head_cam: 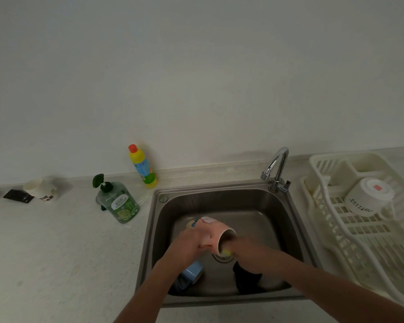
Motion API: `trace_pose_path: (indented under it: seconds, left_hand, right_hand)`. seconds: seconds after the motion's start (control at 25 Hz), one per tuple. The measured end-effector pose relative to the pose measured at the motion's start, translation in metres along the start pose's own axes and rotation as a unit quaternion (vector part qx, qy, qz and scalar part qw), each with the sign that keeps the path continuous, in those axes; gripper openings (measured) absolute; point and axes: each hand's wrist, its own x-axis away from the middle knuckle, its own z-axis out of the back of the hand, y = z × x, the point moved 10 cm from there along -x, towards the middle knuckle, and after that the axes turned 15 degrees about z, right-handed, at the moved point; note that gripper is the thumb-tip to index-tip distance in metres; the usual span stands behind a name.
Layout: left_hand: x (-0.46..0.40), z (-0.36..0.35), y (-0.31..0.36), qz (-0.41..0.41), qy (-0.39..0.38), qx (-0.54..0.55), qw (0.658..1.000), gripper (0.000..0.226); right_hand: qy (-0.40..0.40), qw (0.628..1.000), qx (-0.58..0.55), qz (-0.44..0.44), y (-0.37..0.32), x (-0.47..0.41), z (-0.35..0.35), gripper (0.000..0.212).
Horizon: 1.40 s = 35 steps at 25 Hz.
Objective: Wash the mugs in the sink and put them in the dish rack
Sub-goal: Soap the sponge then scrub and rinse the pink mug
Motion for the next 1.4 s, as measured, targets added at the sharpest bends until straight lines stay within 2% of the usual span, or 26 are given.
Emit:
trace_pose_path:
  seconds: [0.04, 0.08, 0.12, 0.2, 0.24, 0.32, 0.36, 0.4, 0.44, 0.52, 0.56, 0.6, 0.64, 0.68, 0.72, 0.76, 0.8, 0.88, 0.96, 1.0, 1.12, 1.16, 1.2, 1.28, 1.32, 1.4]
  left_hand:
    - [0.001, -0.002, 0.004, -0.003, 0.002, -0.008, 1.0, 0.042]
    - [0.002, -0.004, 0.009, -0.009, 0.005, -0.011, 1.0, 0.041]
    - [0.003, -0.004, 0.014, -0.018, 0.012, -0.012, 1.0, 0.04]
    - [0.005, -0.001, 0.021, -0.037, 0.024, -0.017, 0.999, 0.036]
    - [0.006, 0.002, 0.021, -0.044, 0.027, -0.013, 0.999, 0.033]
    - [0.004, 0.003, 0.014, -0.04, 0.018, 0.005, 0.999, 0.031]
    - [0.002, 0.005, 0.011, -0.035, 0.013, 0.021, 0.999, 0.032]
    - [0.001, 0.007, 0.008, -0.035, 0.012, 0.035, 0.999, 0.034]
    - [0.0, 0.009, 0.007, -0.034, 0.012, 0.048, 0.998, 0.035]
    - [0.001, 0.012, 0.007, -0.038, 0.011, 0.057, 0.998, 0.035]
    - [0.004, 0.012, 0.008, -0.044, 0.012, 0.056, 0.997, 0.038]
    - [0.005, 0.011, 0.01, -0.052, 0.014, 0.054, 0.997, 0.041]
    - [0.007, 0.009, 0.011, -0.058, 0.017, 0.051, 0.997, 0.042]
    - [0.008, 0.007, 0.011, -0.056, 0.016, 0.045, 0.997, 0.04]
    - [0.008, 0.005, 0.012, -0.055, 0.018, 0.04, 0.998, 0.037]
    - [0.007, 0.005, 0.013, -0.053, 0.019, 0.037, 0.998, 0.034]
    - [0.006, 0.006, 0.016, -0.056, 0.026, 0.036, 0.997, 0.032]
    - [0.007, 0.01, 0.021, -0.07, 0.042, 0.036, 0.996, 0.03]
    - [0.012, 0.014, 0.024, -0.089, 0.064, 0.022, 0.994, 0.03]
    - [0.014, 0.016, 0.023, -0.091, 0.077, 0.019, 0.993, 0.03]
    - [0.011, 0.022, 0.006, -0.08, 0.105, 0.038, 0.991, 0.028]
    - [0.01, 0.022, 0.003, -0.077, 0.105, 0.032, 0.991, 0.028]
    - [0.01, 0.021, 0.004, -0.08, 0.104, 0.016, 0.991, 0.029]
    - [0.013, 0.015, 0.012, -0.099, 0.098, -0.001, 0.99, 0.029]
    - [0.016, 0.014, 0.018, -0.111, 0.1, -0.007, 0.989, 0.027]
    - [0.02, 0.014, 0.025, -0.124, 0.109, -0.006, 0.986, 0.024]
  right_hand:
    - [-0.044, 0.994, 0.096, -0.003, -0.005, -0.001, 0.0, 0.073]
    - [-0.042, 0.99, 0.132, -0.03, -0.006, -0.002, 0.009, 0.07]
    - [-0.005, 0.993, 0.108, -0.045, -0.005, -0.008, 0.018, 0.065]
    - [0.116, 0.989, -0.089, -0.016, -0.004, -0.013, 0.031, 0.046]
    - [0.161, 0.962, -0.219, -0.016, -0.001, -0.012, 0.028, 0.037]
    - [0.193, 0.845, -0.492, -0.079, 0.009, 0.003, 0.013, 0.03]
    - [0.207, 0.791, -0.564, -0.119, 0.02, 0.004, -0.002, 0.026]
    - [0.226, 0.788, -0.555, -0.137, 0.027, 0.013, -0.005, 0.022]
    - [0.243, 0.822, -0.494, -0.148, 0.036, 0.009, -0.005, 0.019]
    - [0.164, 0.944, -0.273, -0.086, 0.051, -0.008, -0.009, 0.027]
    - [0.096, 0.957, -0.231, -0.146, 0.072, -0.012, -0.033, 0.041]
    - [0.093, 0.973, -0.143, -0.153, 0.088, -0.017, -0.034, 0.056]
    - [0.085, 0.984, -0.083, -0.13, 0.087, -0.009, -0.026, 0.064]
    - [0.071, 0.992, 0.052, -0.093, 0.068, 0.0, -0.006, 0.067]
    - [0.051, 0.992, 0.085, -0.073, 0.043, 0.005, 0.013, 0.068]
    - [0.053, 0.98, 0.189, 0.015, 0.02, -0.001, 0.011, 0.068]
    - [0.025, 0.986, 0.165, -0.023, 0.005, 0.0, 0.022, 0.069]
    - [0.064, 0.99, -0.06, -0.109, 0.006, -0.009, 0.032, 0.073]
    - [0.133, 0.946, -0.258, -0.147, 0.005, -0.006, 0.029, 0.052]
    - [0.17, 0.924, -0.311, -0.147, 0.006, 0.0, 0.029, 0.037]
    - [0.176, 0.966, -0.175, -0.078, 0.011, 0.018, 0.039, 0.027]
    - [0.138, 0.983, -0.089, -0.08, 0.014, 0.028, 0.035, 0.032]
    - [0.055, 0.996, 0.049, -0.04, 0.011, 0.021, 0.025, 0.041]
    - [-0.033, 0.973, 0.228, -0.025, 0.011, 0.013, 0.014, 0.061]
    - [-0.057, 0.974, 0.213, -0.059, 0.007, 0.01, 0.014, 0.07]
    - [0.001, 0.993, 0.019, -0.121, 0.003, -0.007, 0.019, 0.097]
